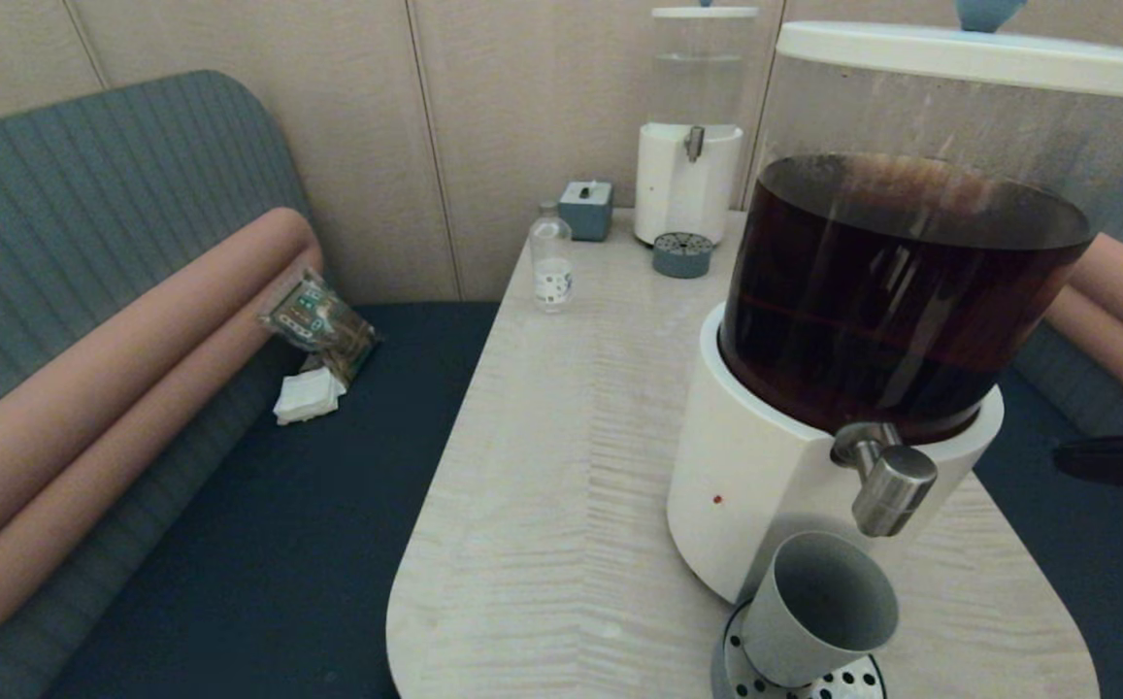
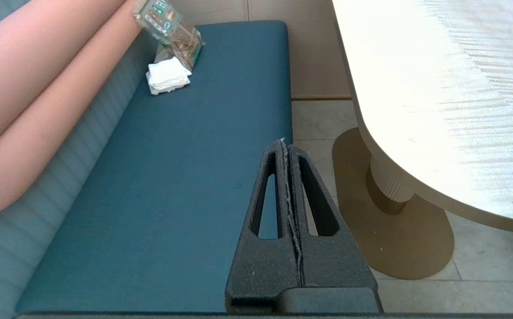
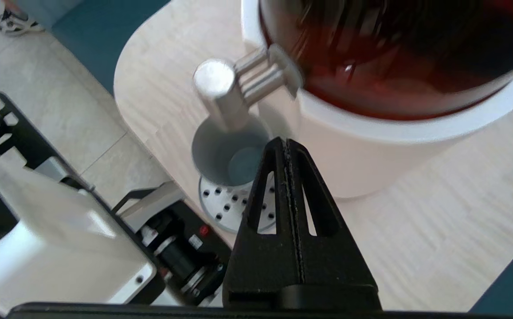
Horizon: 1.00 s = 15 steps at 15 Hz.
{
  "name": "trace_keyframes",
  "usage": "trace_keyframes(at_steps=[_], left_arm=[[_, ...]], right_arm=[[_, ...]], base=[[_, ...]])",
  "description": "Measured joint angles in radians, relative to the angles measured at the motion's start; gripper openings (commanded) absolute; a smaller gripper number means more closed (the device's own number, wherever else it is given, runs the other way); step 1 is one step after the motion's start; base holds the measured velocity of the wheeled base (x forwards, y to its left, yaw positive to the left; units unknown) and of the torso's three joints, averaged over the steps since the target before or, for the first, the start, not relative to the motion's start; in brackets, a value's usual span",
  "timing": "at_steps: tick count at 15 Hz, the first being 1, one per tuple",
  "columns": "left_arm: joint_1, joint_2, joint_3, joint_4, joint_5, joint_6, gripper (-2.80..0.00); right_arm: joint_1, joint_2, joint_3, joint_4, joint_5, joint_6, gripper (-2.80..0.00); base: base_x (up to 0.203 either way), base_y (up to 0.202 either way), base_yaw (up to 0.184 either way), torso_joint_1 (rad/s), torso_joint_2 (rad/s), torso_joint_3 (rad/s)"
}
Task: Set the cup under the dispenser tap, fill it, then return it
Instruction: Turn on the faucet
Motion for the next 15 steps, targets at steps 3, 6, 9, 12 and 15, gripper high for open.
trace_keyframes(at_steps=[3,6,9,12,15], left_arm=[[0.0,0.0,0.0,0.0,0.0,0.0,-2.8],[0.0,0.0,0.0,0.0,0.0,0.0,-2.8],[0.0,0.0,0.0,0.0,0.001,0.0,-2.8],[0.0,0.0,0.0,0.0,0.0,0.0,-2.8],[0.0,0.0,0.0,0.0,0.0,0.0,-2.8]], right_arm=[[0.0,0.035,0.0,-0.053,-0.008,0.001,-2.8],[0.001,0.088,-0.012,-0.055,-0.027,0.016,-2.8],[0.05,0.141,-0.022,-0.055,-0.13,0.078,-2.8],[0.136,0.167,-0.044,-0.055,-0.225,0.159,-2.8],[0.168,0.168,-0.049,-0.057,-0.241,0.164,-2.8]], base=[[0.0,0.0,0.0,0.0,0.0,0.0],[0.0,0.0,0.0,0.0,0.0,0.0],[0.0,0.0,0.0,0.0,0.0,0.0],[0.0,0.0,0.0,0.0,0.0,0.0],[0.0,0.0,0.0,0.0,0.0,0.0]])
